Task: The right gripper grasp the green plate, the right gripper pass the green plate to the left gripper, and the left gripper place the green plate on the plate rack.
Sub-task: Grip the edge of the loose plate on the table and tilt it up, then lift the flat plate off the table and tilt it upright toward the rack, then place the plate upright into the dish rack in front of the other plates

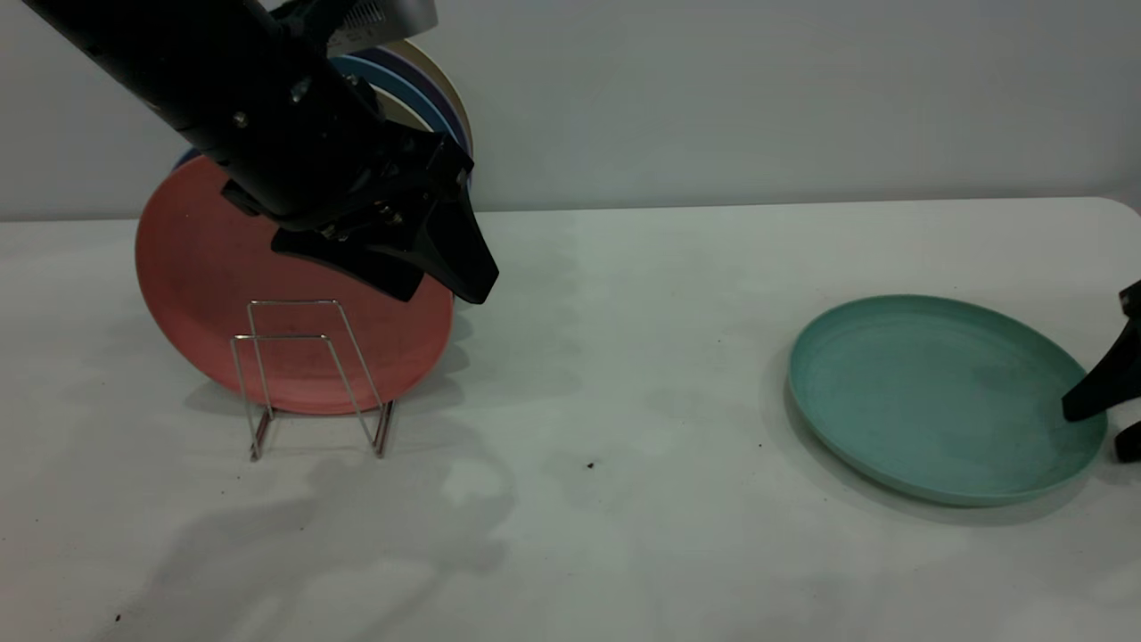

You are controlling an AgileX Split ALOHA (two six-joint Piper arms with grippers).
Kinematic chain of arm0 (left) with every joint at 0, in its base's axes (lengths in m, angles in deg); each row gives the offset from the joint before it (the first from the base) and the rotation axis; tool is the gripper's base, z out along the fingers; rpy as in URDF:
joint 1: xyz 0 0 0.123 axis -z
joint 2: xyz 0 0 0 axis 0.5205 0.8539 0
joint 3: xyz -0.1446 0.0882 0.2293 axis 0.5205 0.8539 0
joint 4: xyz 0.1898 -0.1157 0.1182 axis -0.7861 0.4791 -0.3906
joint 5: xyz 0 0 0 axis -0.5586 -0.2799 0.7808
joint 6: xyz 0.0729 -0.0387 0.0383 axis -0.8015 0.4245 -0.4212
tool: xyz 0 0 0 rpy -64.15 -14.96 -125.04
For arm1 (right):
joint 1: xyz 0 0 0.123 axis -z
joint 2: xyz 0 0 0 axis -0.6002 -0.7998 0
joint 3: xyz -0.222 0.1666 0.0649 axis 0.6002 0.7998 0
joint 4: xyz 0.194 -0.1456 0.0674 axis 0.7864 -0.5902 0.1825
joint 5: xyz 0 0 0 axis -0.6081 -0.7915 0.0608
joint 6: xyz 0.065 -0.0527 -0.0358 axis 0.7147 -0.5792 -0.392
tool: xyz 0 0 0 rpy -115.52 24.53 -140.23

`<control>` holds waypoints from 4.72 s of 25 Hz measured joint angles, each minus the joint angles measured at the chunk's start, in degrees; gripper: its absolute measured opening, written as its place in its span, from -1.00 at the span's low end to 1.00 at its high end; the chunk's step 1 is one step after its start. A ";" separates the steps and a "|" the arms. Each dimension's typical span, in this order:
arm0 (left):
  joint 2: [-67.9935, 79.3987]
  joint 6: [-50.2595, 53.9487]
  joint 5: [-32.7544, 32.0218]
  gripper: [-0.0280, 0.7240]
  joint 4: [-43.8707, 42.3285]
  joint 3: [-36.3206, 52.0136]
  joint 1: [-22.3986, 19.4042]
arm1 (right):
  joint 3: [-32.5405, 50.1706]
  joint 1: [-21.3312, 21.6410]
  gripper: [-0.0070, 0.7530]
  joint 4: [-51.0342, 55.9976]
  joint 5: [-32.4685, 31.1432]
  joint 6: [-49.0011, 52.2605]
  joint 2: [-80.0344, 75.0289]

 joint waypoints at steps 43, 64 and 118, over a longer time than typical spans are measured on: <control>7.06 -4.61 5.43 -0.26 19.49 -0.01 0.31 | -0.24 -23.90 -0.93 18.72 -16.98 -23.03 -0.04; 4.81 -16.53 8.89 -0.80 20.36 -0.06 0.31 | -0.19 -18.29 0.69 25.50 -20.47 -25.21 17.97; -13.57 -88.42 5.84 -0.79 3.10 -0.01 -18.99 | 38.01 -14.89 0.14 -37.29 -26.84 30.09 110.29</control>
